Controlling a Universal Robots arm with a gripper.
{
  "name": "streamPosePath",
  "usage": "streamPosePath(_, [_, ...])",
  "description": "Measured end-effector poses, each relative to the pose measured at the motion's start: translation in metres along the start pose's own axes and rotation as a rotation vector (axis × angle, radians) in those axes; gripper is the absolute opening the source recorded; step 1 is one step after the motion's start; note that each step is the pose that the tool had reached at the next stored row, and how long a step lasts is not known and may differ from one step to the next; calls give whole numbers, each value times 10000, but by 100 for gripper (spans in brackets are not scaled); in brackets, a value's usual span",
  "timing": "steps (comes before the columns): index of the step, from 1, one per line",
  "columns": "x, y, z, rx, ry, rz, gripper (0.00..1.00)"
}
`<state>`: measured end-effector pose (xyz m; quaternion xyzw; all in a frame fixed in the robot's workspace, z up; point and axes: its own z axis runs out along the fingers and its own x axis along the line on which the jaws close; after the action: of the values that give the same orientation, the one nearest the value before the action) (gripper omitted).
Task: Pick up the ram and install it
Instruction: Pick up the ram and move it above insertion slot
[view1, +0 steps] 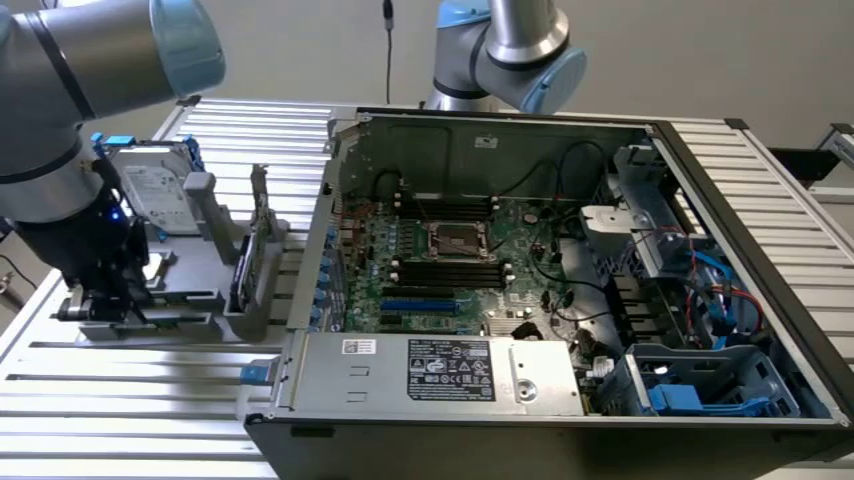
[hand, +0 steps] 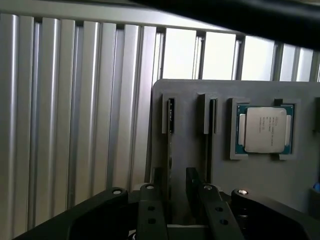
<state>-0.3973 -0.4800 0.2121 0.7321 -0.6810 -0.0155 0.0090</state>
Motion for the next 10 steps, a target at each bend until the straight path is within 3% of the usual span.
streamPosePath(10, [7,-27,176,0,-11,0,33])
